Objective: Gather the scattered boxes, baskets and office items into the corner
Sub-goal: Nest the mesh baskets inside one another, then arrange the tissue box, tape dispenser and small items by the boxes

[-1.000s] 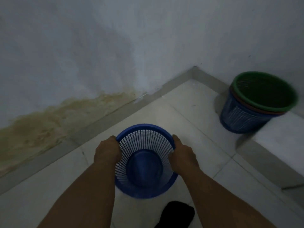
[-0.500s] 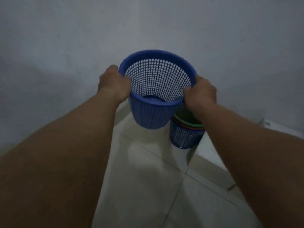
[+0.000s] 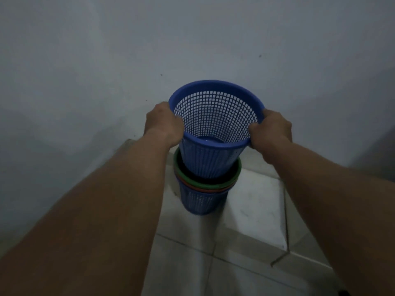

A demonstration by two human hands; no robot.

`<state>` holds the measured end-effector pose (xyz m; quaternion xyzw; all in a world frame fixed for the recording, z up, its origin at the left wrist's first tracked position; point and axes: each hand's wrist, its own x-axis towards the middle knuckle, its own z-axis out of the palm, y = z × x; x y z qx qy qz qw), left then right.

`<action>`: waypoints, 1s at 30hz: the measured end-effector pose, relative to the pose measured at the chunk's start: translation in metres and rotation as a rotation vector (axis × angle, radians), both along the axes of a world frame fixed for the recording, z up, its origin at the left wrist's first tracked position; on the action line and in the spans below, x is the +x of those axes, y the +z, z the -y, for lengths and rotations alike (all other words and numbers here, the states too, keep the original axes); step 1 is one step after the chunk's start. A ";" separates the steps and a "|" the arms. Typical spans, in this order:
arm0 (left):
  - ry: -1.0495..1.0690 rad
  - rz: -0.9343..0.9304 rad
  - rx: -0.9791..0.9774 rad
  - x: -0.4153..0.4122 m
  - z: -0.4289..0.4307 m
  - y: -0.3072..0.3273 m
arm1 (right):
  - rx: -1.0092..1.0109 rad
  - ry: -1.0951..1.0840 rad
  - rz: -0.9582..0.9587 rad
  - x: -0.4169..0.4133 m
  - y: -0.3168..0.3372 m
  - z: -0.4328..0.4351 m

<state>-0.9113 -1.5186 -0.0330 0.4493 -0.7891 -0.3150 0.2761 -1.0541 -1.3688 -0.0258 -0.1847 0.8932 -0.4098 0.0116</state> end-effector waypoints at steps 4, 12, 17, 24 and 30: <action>-0.031 0.113 0.037 -0.013 0.018 -0.037 | 0.085 -0.003 0.051 -0.010 -0.040 0.011; -0.068 0.255 0.112 -0.030 0.035 -0.088 | 0.264 -0.035 0.123 -0.019 -0.087 0.021; -0.133 0.351 0.142 -0.035 0.032 -0.106 | 0.415 -0.003 0.164 -0.022 -0.105 0.021; -0.291 0.572 0.185 -0.033 0.012 -0.126 | 0.708 0.236 0.193 -0.016 -0.117 0.014; -0.278 0.625 0.126 -0.013 -0.016 -0.119 | 0.633 0.318 0.169 -0.003 -0.098 -0.019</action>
